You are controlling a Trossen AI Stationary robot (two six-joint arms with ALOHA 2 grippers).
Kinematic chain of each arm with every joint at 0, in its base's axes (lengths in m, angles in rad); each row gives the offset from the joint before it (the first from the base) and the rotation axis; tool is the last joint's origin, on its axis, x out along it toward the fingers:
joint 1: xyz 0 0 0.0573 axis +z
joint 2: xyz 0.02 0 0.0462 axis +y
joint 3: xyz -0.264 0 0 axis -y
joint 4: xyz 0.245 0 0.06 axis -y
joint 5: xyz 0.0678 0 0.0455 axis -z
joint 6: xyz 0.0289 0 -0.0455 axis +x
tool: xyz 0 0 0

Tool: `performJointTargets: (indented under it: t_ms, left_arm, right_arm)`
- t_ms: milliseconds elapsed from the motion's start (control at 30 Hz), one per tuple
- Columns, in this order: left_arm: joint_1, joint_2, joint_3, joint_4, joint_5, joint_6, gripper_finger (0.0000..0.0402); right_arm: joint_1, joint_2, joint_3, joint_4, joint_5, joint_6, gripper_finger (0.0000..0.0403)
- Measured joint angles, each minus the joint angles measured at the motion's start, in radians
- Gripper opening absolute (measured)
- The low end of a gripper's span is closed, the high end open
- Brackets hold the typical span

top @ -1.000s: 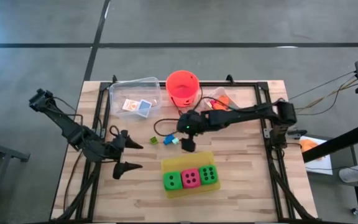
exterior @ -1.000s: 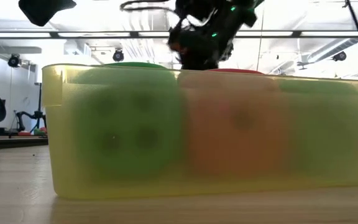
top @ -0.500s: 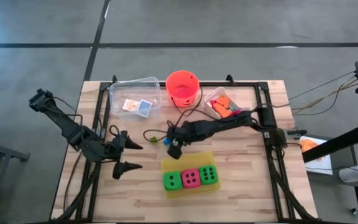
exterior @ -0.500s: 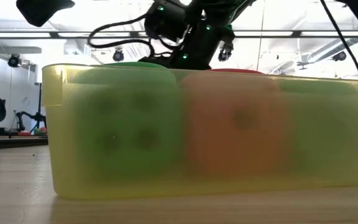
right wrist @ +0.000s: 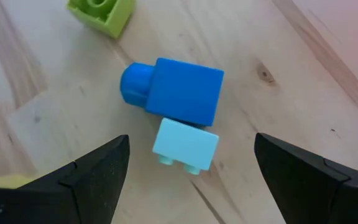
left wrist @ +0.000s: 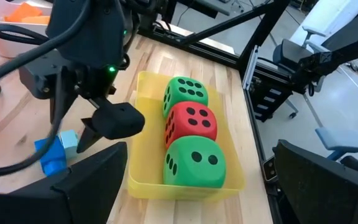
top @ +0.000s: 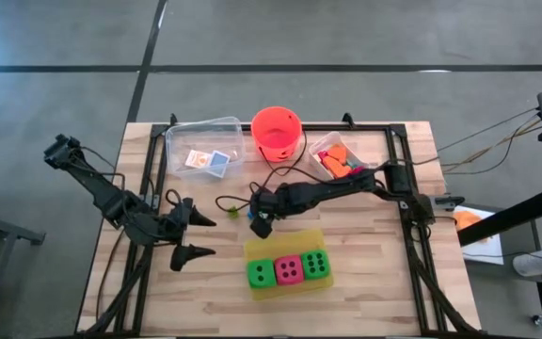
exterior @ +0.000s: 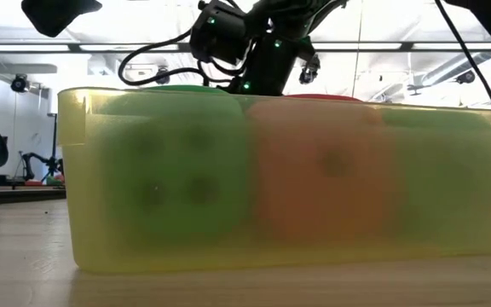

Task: Pick & Place Toys
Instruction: Put the light blue game piece into the white bin

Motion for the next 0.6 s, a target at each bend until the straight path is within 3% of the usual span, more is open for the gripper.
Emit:
performJointTargets:
  t_ms: [400, 600]
  left_arm:
    - [0.0, 0.0, 0.0, 0.001, 0.0, -0.016, 0.0395]
    - [0.0, 0.0, 0.0, 0.001, 0.0, -0.017, 0.0395]
  right_arm:
    - [-0.002, 0.004, -0.002, 0.001, 0.049, 0.047, 0.0337]
    - [0.004, 0.004, -0.011, 0.004, 0.051, 0.069, 0.028]
